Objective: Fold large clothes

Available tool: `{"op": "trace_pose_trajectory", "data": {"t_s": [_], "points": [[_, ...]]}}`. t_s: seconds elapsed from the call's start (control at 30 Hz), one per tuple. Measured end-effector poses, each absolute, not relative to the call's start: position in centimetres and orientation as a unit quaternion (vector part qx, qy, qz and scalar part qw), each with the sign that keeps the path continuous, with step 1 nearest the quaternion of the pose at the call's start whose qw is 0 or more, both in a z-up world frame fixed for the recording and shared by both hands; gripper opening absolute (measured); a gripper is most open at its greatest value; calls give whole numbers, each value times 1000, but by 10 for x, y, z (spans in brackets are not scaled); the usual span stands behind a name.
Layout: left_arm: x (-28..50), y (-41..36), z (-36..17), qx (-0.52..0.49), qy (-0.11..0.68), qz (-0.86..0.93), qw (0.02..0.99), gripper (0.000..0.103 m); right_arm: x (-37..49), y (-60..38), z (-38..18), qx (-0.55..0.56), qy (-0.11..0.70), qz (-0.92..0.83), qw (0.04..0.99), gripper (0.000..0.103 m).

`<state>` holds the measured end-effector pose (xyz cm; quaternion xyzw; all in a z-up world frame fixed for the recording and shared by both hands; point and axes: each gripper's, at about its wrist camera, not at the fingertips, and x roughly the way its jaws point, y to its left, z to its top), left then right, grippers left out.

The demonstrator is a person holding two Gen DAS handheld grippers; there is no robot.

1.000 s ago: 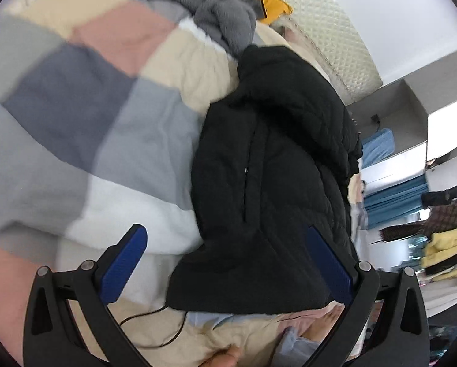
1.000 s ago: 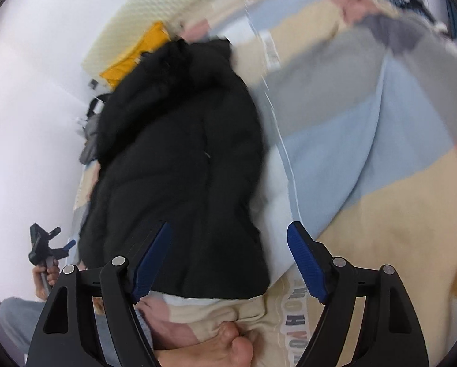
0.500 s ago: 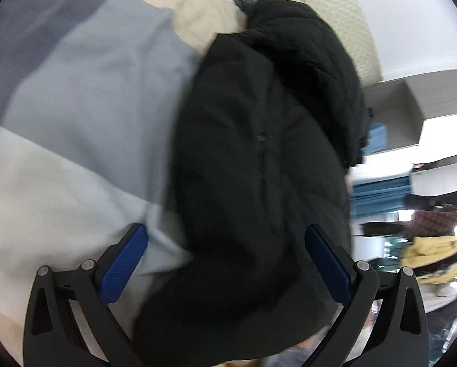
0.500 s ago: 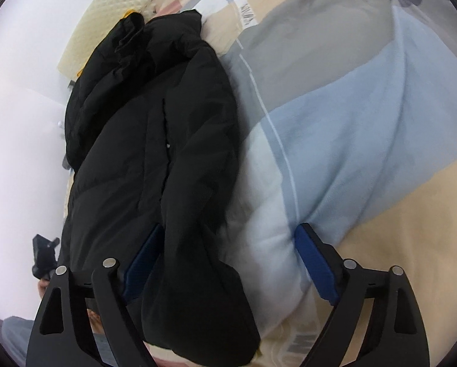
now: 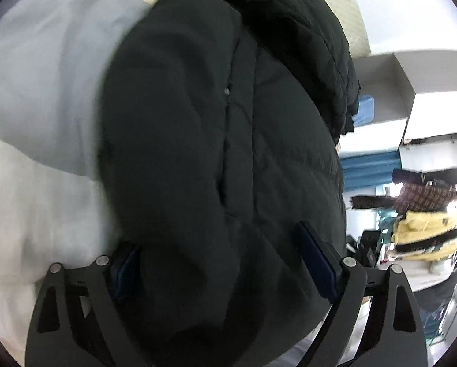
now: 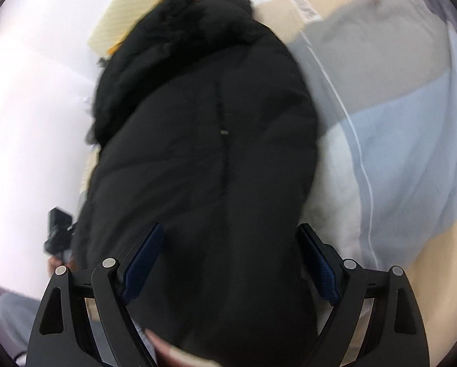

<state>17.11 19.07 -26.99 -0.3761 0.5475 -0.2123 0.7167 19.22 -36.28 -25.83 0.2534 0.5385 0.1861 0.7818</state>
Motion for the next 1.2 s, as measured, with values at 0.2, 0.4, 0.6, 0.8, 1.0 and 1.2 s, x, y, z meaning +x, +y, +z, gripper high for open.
{"op": "trace_pose_trajectory", "data": {"t_s": [0.2, 0.4, 0.6, 0.8, 1.0, 1.2], "points": [[166, 182, -260, -376, 536, -208, 727, 82, 196, -346, -251, 299, 509, 224, 775, 86], [177, 180, -253, -408, 534, -158, 723, 45, 188, -327, -217, 262, 472, 244, 806, 22], [174, 176, -219, -384, 520, -130, 752, 14, 181, -337, -197, 257, 439, 216, 833, 7], [160, 182, -174, -385, 481, -148, 774, 9, 156, -366, -152, 313, 327, 225, 862, 6], [146, 201, -130, -408, 448, -156, 780, 9, 141, -372, -110, 336, 275, 239, 869, 5], [126, 220, -92, -430, 417, -174, 782, 9, 112, -376, -64, 348, 248, 265, 865, 5]]}}
